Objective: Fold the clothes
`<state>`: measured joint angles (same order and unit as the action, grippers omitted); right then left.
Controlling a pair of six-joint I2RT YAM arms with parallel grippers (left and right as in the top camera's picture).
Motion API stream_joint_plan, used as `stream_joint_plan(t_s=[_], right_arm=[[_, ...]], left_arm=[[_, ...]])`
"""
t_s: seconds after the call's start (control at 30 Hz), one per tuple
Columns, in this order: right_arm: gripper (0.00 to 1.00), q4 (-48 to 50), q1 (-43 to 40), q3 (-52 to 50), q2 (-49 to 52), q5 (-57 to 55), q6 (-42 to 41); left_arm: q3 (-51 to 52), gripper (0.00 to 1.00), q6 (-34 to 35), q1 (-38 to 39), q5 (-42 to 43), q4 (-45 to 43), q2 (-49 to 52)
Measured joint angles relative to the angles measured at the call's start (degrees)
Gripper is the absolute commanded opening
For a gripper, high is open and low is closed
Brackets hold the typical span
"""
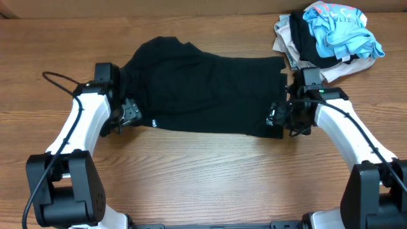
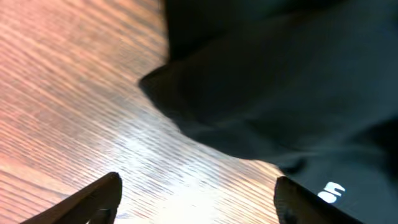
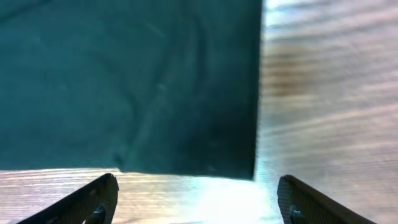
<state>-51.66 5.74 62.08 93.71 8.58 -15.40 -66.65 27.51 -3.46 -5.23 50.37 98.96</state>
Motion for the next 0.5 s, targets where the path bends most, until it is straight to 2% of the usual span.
stream_joint_plan(t_s=[0.23,0.33,0.4,0.47,0.5], right_arm=[[0.82,6.3,2.8,-4.8,-0.1,-3.5,-0.6],[0.8,7.1,2.9,-6.5,-0.1,-4.6,-1.5],[0.78,6.9,2.9,-7.3,-0.1,-4.8,-1.8],[0.76,6.6,2.9,-7.5,-0.1,-5.0,-2.1],[0.74,6.5,2.9,-7.5,-0.1,-5.0,-2.2]], left_arm=[[4.6,0.59,-0.4,-2.7,-0.2,-11.1,0.0],[5.5,0.48,-0.5,-2.7,-0.2,-14.1,0.2],[5.5,0.45,-0.5,-2.6,-0.2,-14.9,0.6],[5.5,0.36,-0.6,-2.6,-0.2,-15.7,1.7],[5.5,0.2,-0.7,-2.6,-0.2,-15.9,2.4]])
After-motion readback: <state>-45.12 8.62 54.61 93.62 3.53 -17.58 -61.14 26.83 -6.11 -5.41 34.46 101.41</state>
